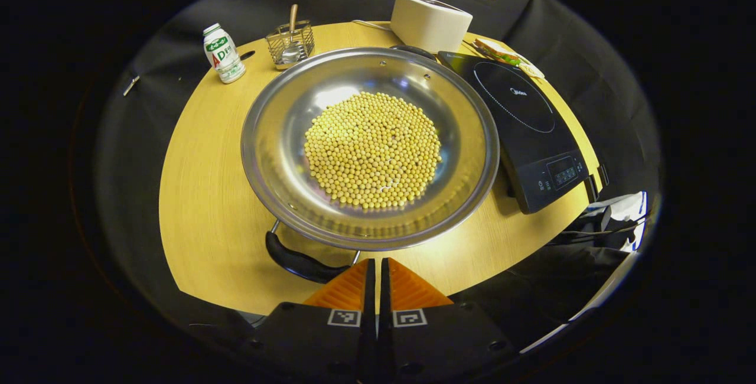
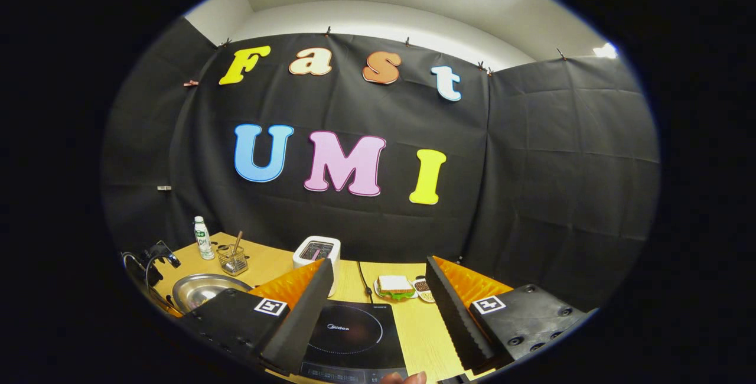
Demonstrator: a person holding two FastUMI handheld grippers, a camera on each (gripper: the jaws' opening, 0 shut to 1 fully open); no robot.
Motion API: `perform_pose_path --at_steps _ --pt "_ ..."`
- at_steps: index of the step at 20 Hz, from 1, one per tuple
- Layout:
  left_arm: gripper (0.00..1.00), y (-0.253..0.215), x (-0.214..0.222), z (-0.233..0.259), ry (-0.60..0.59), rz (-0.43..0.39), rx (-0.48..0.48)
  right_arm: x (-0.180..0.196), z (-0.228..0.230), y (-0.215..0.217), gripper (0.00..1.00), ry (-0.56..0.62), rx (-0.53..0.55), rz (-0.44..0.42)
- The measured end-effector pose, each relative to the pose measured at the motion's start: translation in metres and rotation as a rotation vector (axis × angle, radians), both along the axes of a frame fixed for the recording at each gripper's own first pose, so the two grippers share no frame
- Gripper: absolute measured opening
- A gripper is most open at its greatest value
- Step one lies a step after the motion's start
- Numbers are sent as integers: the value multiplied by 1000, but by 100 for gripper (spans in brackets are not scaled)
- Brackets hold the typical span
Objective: First push the handle of the pot to place it horizontally, then grasp the pot with both hands and set it on the induction cooktop.
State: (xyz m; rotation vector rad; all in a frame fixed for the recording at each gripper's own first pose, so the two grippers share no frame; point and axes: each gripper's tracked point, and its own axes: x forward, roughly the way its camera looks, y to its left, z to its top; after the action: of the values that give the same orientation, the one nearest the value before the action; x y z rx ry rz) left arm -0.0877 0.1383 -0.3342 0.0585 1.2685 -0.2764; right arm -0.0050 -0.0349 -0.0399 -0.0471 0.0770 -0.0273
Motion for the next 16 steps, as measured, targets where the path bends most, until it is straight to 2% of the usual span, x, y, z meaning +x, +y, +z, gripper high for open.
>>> perform_pose_path --at_steps 4,8,12,16 --pt "6 31 12 -3 -13 22 101 3 -1 0 98 2 -6 -3" --pt "5 71 25 -5 -35 88 230 6 -4 2 98 9 -15 -4" --pt "5 106 42 -2 -68 154 289 12 -6 6 98 13 -27 -2" --pt "5 142 69 5 -131 187 375 16 -11 13 98 25 -35 3"
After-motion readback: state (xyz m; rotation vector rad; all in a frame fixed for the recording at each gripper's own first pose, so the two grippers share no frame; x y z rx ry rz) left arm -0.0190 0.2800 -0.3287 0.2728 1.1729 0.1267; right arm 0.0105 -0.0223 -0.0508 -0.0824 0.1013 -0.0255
